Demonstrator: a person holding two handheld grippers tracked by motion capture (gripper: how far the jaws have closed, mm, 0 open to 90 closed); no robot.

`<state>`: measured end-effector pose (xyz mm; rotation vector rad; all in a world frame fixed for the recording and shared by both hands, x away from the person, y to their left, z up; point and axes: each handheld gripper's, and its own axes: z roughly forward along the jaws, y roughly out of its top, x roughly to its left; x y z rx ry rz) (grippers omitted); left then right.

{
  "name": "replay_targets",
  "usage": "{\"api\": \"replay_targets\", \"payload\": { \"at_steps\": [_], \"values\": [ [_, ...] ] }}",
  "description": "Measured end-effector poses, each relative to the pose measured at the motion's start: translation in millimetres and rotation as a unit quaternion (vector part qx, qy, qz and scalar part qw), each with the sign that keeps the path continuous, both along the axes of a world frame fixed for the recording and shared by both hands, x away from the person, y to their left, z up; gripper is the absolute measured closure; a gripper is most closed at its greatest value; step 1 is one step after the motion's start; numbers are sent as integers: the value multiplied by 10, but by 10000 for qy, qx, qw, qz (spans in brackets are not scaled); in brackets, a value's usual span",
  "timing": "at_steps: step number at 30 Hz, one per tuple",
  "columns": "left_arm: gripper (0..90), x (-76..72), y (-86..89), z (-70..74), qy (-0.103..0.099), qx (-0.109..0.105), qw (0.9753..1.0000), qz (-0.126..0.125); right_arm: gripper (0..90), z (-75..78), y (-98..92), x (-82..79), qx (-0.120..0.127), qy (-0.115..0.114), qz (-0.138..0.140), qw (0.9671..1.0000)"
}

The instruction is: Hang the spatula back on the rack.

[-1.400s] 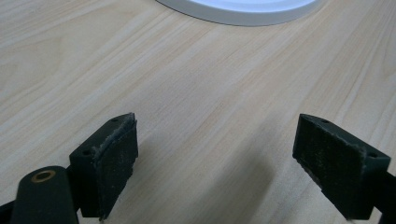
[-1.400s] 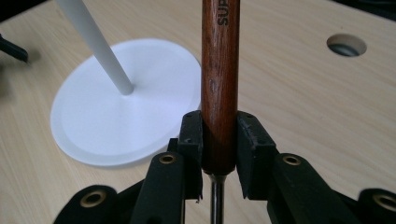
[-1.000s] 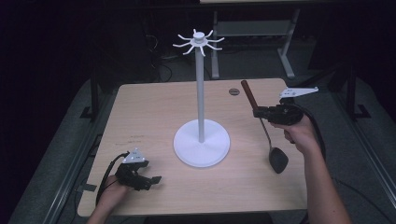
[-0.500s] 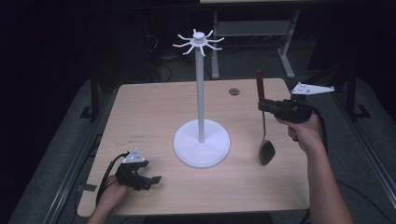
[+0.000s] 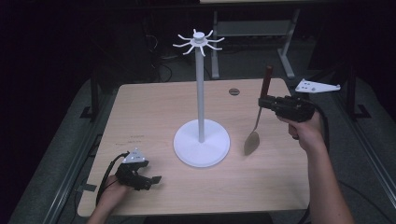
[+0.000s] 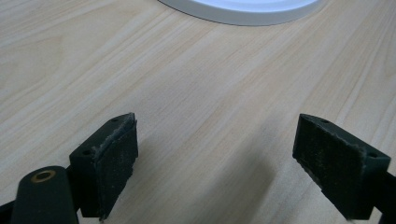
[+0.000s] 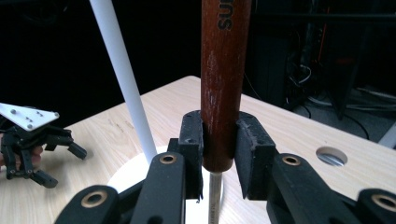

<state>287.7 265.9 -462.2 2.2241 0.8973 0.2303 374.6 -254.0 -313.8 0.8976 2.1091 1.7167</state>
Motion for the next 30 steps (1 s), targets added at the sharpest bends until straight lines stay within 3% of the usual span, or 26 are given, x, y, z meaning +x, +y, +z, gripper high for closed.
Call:
{"api": "replay_targets", "payload": {
  "at_steps": [16,30],
  "values": [
    [138,-5,9,7,8,-12,10000,28,733,366,254,-102,125,-473,354,9982],
    [139,-10,5,12,1,-6,10000,6,733,568,528,-123,115,-686,646,9955]
  ]
}}
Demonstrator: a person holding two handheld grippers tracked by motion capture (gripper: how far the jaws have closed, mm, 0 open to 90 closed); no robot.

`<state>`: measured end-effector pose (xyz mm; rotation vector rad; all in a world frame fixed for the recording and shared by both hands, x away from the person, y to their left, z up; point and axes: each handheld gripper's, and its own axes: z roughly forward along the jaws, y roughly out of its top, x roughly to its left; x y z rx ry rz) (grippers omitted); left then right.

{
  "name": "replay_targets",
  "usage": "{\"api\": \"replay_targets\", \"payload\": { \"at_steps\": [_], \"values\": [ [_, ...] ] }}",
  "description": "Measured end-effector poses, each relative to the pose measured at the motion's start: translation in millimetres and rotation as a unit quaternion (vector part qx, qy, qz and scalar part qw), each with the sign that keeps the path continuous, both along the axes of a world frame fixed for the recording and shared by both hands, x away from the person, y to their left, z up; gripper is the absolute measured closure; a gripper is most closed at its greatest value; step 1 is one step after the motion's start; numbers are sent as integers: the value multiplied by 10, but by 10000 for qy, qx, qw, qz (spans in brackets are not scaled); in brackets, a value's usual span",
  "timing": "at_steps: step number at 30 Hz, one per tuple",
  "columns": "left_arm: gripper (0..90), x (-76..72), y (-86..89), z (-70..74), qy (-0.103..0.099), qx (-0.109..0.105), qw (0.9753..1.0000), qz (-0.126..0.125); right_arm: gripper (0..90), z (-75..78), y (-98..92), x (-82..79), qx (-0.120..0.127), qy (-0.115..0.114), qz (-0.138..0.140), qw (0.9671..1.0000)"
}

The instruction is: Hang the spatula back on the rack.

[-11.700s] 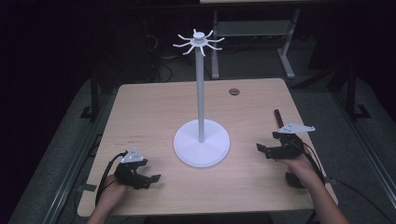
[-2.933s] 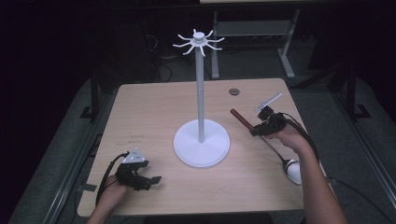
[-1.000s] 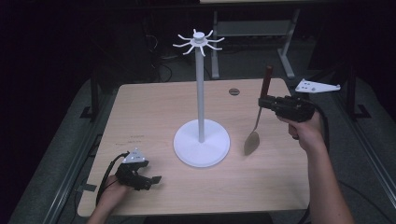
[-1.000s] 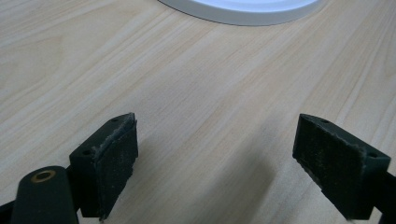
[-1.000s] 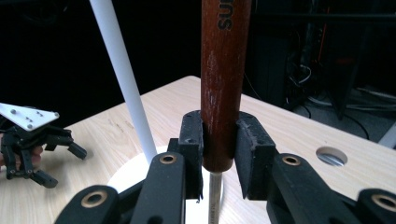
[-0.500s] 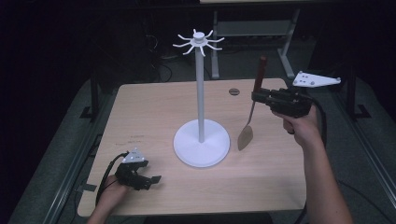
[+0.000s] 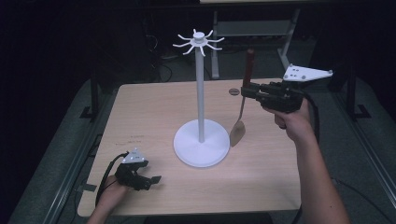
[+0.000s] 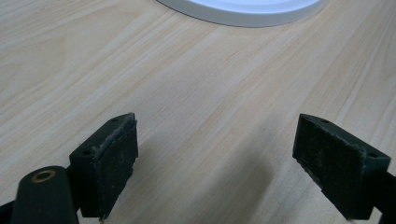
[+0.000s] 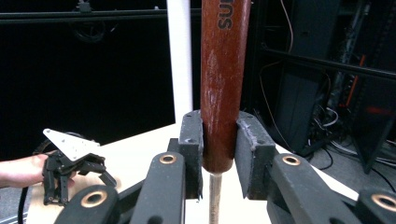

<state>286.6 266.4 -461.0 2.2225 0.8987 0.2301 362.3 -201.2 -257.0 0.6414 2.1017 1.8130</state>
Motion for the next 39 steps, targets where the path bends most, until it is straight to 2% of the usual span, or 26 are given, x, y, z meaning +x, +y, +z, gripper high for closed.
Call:
{"api": "replay_targets", "payload": {
  "at_steps": [19,33,39],
  "values": [
    [138,-7,-13,2,-17,-9,10000,-31,733,183,369,39,-69,-195,337,9992],
    [139,-11,-22,-1,-6,-47,10000,-20,733,197,506,117,-32,-130,458,9989],
    [139,-11,-19,2,-9,-20,10000,-44,733,216,578,151,-124,-113,443,9989]
  ]
}}
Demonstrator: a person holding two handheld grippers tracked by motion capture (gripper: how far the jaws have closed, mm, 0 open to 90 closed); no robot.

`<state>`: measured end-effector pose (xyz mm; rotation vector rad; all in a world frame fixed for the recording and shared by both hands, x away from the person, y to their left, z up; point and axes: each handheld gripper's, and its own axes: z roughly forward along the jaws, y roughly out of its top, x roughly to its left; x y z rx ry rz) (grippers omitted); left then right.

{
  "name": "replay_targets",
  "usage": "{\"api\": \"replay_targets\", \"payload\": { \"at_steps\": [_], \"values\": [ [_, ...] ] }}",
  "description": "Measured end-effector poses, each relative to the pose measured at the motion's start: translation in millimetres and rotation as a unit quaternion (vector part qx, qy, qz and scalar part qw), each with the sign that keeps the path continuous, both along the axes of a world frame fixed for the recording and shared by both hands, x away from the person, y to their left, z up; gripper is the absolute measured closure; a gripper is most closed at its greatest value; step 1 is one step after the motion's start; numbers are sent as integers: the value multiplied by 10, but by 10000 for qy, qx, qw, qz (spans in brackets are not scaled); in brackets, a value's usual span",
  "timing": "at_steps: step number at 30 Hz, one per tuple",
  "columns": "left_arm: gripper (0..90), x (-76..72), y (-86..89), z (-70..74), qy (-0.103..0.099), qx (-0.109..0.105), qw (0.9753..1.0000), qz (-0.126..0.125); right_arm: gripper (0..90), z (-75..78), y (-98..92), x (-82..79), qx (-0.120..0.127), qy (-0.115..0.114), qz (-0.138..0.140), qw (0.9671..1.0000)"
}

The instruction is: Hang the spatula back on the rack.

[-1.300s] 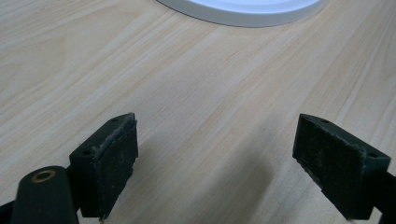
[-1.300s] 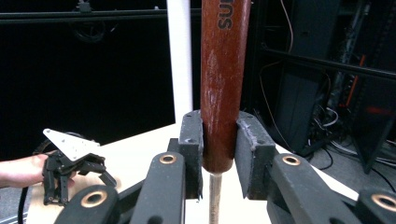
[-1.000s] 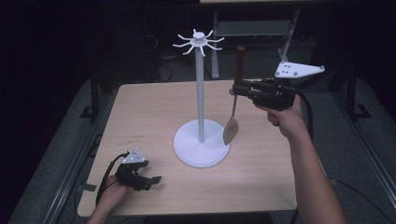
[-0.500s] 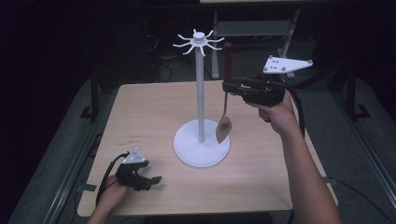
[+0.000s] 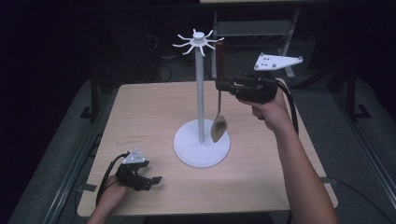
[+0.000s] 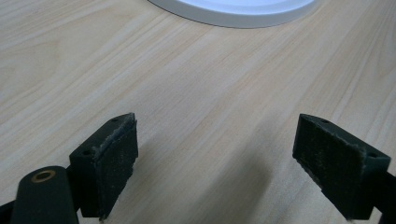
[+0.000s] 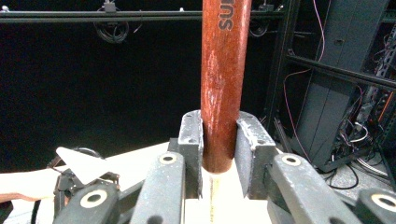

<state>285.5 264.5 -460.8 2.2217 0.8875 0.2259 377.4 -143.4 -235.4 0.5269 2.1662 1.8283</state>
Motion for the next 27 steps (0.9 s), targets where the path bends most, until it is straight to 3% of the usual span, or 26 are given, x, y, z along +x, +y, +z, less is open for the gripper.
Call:
{"api": "replay_targets", "payload": {
  "at_steps": [16,21,27],
  "values": [
    [138,26,-14,-3,10,-2,10000,20,721,-1,159,115,-71,117,62,9999],
    [138,33,-29,-10,39,20,10000,14,626,-3,112,71,-155,140,99,9997],
    [139,42,-26,-19,51,32,10000,13,533,-69,-48,8,-139,195,-70,9997]
  ]
}}
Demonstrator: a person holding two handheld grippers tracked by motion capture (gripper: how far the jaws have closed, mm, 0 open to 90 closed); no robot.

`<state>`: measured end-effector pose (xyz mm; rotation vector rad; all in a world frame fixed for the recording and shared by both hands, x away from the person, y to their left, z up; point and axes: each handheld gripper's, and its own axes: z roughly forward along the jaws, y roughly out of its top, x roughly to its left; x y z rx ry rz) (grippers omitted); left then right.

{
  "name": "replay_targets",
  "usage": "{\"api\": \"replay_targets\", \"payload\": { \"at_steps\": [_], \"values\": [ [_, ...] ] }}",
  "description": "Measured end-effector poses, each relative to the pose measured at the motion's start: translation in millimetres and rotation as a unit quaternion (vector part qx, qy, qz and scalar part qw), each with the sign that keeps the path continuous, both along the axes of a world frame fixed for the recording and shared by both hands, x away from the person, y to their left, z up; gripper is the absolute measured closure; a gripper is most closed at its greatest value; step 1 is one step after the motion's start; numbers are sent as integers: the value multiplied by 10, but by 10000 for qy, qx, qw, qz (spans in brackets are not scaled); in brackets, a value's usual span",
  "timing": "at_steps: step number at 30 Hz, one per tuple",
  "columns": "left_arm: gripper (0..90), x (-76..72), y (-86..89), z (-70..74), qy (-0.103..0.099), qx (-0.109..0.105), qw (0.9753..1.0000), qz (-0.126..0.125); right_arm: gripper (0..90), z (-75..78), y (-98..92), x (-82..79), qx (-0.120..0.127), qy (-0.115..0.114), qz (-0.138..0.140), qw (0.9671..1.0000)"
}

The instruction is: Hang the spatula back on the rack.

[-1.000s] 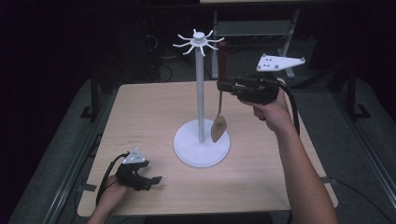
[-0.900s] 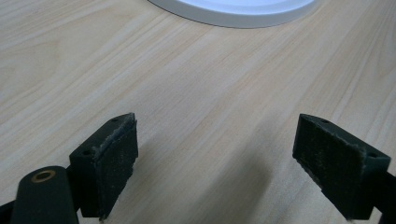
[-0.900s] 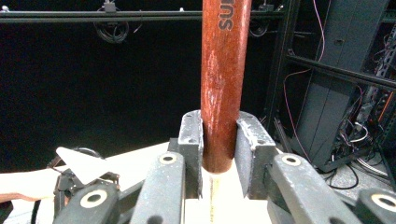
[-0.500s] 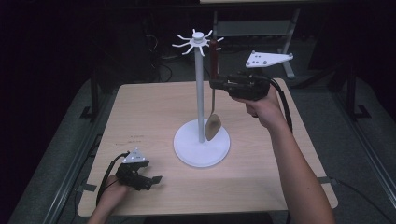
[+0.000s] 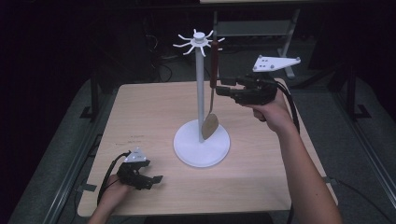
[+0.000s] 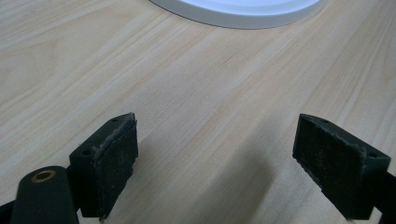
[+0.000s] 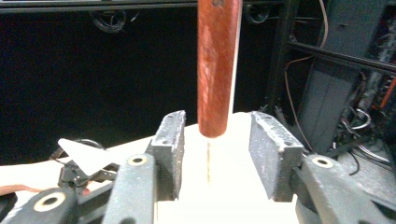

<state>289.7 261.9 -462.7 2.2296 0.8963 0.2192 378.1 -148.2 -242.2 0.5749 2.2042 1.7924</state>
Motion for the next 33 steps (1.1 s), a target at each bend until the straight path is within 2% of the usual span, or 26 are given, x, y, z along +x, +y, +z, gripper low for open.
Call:
{"api": "replay_targets", "payload": {
  "at_steps": [12,28,33],
  "values": [
    [139,-12,-4,-3,10,-21,10000,4,427,-267,-354,-59,-42,219,-457,9987],
    [138,-14,-5,-10,-13,-23,10000,9,330,-648,-630,-126,-195,426,-907,9948],
    [139,-17,0,-7,-21,-27,10000,16,321,-768,-687,-142,-358,543,-991,9929]
  ]
}}
